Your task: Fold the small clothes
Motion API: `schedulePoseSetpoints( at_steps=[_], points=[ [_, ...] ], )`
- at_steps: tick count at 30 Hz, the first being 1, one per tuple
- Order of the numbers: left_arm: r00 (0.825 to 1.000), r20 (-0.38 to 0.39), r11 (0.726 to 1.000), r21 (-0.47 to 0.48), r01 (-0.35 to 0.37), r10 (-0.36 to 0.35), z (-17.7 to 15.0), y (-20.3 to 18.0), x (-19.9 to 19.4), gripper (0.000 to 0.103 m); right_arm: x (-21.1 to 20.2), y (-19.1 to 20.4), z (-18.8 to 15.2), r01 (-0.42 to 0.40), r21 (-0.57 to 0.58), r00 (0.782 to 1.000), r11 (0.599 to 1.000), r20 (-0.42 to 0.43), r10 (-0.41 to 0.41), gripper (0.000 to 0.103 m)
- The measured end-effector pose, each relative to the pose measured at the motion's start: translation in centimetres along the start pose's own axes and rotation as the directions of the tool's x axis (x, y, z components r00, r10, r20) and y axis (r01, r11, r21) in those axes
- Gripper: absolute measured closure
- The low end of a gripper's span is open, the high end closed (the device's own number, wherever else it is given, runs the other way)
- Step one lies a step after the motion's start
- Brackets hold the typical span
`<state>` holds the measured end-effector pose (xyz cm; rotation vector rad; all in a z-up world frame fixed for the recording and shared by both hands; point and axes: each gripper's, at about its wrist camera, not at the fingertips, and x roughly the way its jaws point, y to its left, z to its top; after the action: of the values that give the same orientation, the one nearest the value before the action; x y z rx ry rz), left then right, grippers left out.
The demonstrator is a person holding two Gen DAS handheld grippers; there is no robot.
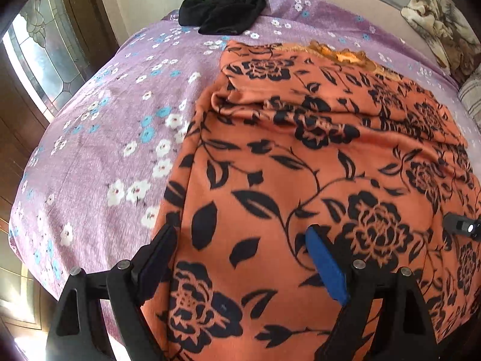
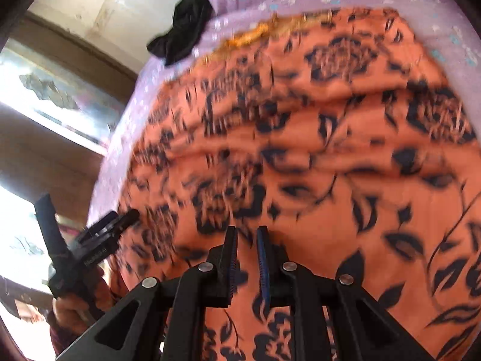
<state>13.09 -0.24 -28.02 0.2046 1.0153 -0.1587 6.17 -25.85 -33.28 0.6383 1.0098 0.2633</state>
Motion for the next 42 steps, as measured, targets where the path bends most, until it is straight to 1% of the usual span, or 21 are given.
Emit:
schedulePoseSetpoints(
  at_steps=[1, 2, 4, 9, 17, 23, 25, 26, 27, 28, 29, 30, 31, 32, 33, 36, 38, 40, 42],
  points=[
    [1.0, 0.016, 1.0, 0.014, -0.01, 0.01, -0.4, -0.2, -0.4, 0.015, -0.2, 0.3, -0.4, 0.009, -0.013, 1.0, 1.0, 0.006, -0.009, 0.086],
    [1.0, 0.02, 0.999, 0.03, -0.013, 0.013, -0.6, -0.4, -0.7, 0.015, -0.3, 0.5, -0.6, 0.011, -0.023, 1.0, 1.0, -0.007, -0.011, 0.086],
    [1.0, 0.028, 0.998, 0.054, -0.013, 0.012, -1.2, -0.7, -1.1, 0.015, -0.5, 0.6, -1.0, -0.006, -0.02, 1.0, 1.0, -0.018, 0.005, 0.086],
    [1.0, 0.024, 0.999, 0.041, -0.005, 0.004, -1.8, -0.4, -1.3, 0.015, -0.8, 0.1, -2.4, -0.04, 0.016, 0.999, 0.999, -0.013, 0.041, 0.085],
    [1.0, 0.027, 0.999, 0.04, -0.01, 0.009, -2.3, -0.7, -1.6, 0.015, -1.9, 0.3, -4.8, -0.025, -0.046, 0.999, 0.999, 0.036, 0.027, 0.085],
    [0.999, 0.028, 0.999, 0.03, -0.023, 0.022, -2.2, -0.7, -1.3, 0.011, -2.2, -0.2, -5.5, -0.049, -0.03, 0.997, 0.998, 0.064, 0.051, 0.085],
    [0.999, 0.034, 0.999, 0.025, -0.039, 0.039, -2.2, -0.8, -1.2, 0.007, -2.2, -0.1, -5.7, -0.049, -0.037, 0.996, 0.998, 0.072, 0.052, 0.085],
    [0.998, 0.036, 0.998, 0.015, -0.054, 0.054, -2.2, -0.7, -1.0, 0.001, -2.2, -0.1, -5.7, -0.048, -0.043, 0.996, 0.998, 0.076, 0.051, 0.085],
    [0.998, 0.035, 0.998, 0.0, -0.059, 0.059, -2.2, -0.5, -0.8, 0.0, -2.2, 0.0, -5.8, -0.05, -0.052, 0.995, 0.997, 0.079, 0.054, 0.084],
    [0.998, 0.029, 0.999, -0.02, -0.047, 0.047, -2.2, -0.3, -0.6, 0.0, -2.3, -0.1, -5.9, -0.058, -0.06, 0.995, 0.996, 0.081, 0.063, 0.082],
    [0.999, 0.026, 0.998, -0.041, -0.037, 0.038, -2.2, -0.1, -0.5, 0.0, -2.3, -0.1, -5.9, -0.075, -0.062, 0.994, 0.995, 0.08, 0.079, 0.077],
    [0.999, 0.027, 0.998, -0.049, -0.034, 0.036, -2.1, 0.0, -0.5, 0.0, -2.4, -0.1, -5.8, -0.101, -0.06, 0.991, 0.993, 0.077, 0.105, 0.068],
    [0.999, 0.029, 0.998, -0.046, -0.038, 0.04, -2.1, -0.1, -0.5, 0.0, -2.4, 0.0, -5.7, -0.137, -0.06, 0.987, 0.989, 0.074, 0.142, 0.061],
    [0.998, 0.035, 0.998, -0.041, -0.045, 0.046, -2.2, -0.2, -0.6, 0.0, -2.4, 0.2, -5.7, -0.173, -0.068, 0.982, 0.983, 0.071, 0.178, 0.043],
    [0.998, 0.04, 0.998, -0.037, -0.051, 0.053, -2.2, -0.3, -0.7, 0.0, -2.5, 0.6, -5.8, -0.17, -0.082, 0.982, 0.982, 0.074, 0.176, 0.035],
    [0.997, 0.051, 0.998, -0.019, -0.06, 0.061, -2.2, -0.5, -1.1, 0.0, -2.7, 2.1, -6.2, -0.096, -0.162, 0.991, 0.982, 0.082, 0.11, 0.035],
    [0.995, 0.073, 0.998, -0.015, -0.065, 0.066, -2.2, -0.2, -1.7, 0.0, -3.4, 2.6, -6.2, -0.074, -0.192, 0.989, 0.978, 0.111, 0.097, 0.035],
    [0.991, 0.112, 0.996, -0.048, -0.068, 0.073, -2.2, 0.6, -2.6, 0.0, -5.0, 2.1, -5.8, -0.046, -0.186, 0.981, 0.981, 0.178, 0.08, 0.035],
    [0.99, 0.124, 0.994, -0.088, -0.058, 0.069, -2.1, 1.8, -3.1, 0.0, -6.4, 0.9, -5.1, -0.042, -0.144, 0.975, 0.989, 0.212, 0.073, 0.035]
  ],
)
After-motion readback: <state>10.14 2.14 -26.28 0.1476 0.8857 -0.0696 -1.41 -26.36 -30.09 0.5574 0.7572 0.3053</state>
